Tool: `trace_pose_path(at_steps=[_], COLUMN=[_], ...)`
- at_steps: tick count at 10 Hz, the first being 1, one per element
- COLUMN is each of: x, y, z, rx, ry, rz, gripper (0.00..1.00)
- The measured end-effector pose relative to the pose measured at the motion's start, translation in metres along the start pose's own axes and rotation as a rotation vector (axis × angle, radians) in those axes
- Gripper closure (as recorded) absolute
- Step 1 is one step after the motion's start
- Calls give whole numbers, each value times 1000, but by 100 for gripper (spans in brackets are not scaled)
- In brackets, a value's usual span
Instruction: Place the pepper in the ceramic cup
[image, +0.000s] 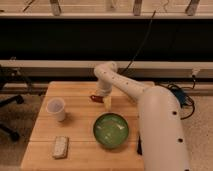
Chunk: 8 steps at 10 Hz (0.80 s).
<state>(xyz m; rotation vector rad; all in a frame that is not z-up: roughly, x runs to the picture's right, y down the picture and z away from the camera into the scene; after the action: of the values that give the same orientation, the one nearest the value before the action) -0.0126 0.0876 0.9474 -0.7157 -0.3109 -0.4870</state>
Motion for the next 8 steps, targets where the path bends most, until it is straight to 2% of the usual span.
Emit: trace_pose_path(at_steps=[2, 5, 7, 8], x=[0, -5, -7, -8], y=[-1, 0, 3, 5], z=[2, 5, 2, -1], rx=[-1, -6, -4, -1], ry=[-2, -7, -9, -9], rz=[-2, -24, -34, -37], gripper=[21, 48, 72, 78])
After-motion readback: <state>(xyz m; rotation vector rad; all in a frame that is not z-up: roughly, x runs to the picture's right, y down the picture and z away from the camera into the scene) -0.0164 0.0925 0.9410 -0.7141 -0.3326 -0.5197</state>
